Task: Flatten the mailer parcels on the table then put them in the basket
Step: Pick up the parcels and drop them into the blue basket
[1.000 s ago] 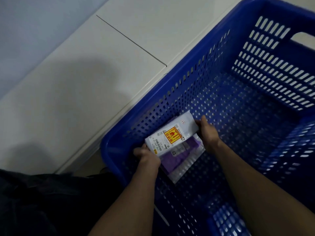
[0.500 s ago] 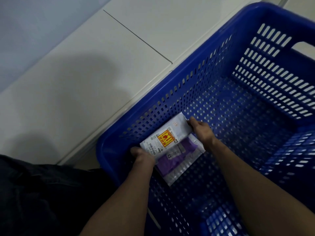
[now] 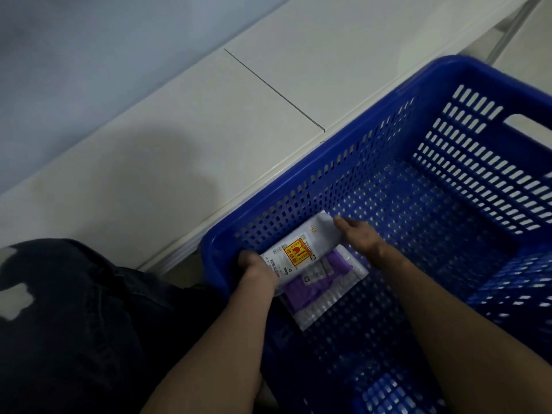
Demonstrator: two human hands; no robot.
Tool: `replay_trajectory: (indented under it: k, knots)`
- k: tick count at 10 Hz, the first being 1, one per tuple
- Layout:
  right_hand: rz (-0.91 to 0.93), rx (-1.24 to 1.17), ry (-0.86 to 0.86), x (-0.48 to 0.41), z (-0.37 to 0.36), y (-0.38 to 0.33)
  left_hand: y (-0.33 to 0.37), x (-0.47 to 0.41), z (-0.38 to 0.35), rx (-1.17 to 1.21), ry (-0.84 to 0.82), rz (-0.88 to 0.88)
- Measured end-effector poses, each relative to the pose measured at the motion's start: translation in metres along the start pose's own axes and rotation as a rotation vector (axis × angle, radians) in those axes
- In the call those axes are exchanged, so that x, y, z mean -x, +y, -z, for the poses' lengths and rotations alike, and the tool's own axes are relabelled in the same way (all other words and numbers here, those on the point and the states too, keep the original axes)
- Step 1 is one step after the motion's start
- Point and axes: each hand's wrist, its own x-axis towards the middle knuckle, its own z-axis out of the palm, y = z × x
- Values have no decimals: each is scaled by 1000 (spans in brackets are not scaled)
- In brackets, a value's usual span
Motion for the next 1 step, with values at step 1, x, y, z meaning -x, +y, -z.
replay_trajectory:
  k: [1]
  knots:
    - [-2,162,74,13,-2,-15,13,27,1,-112,-77,-37]
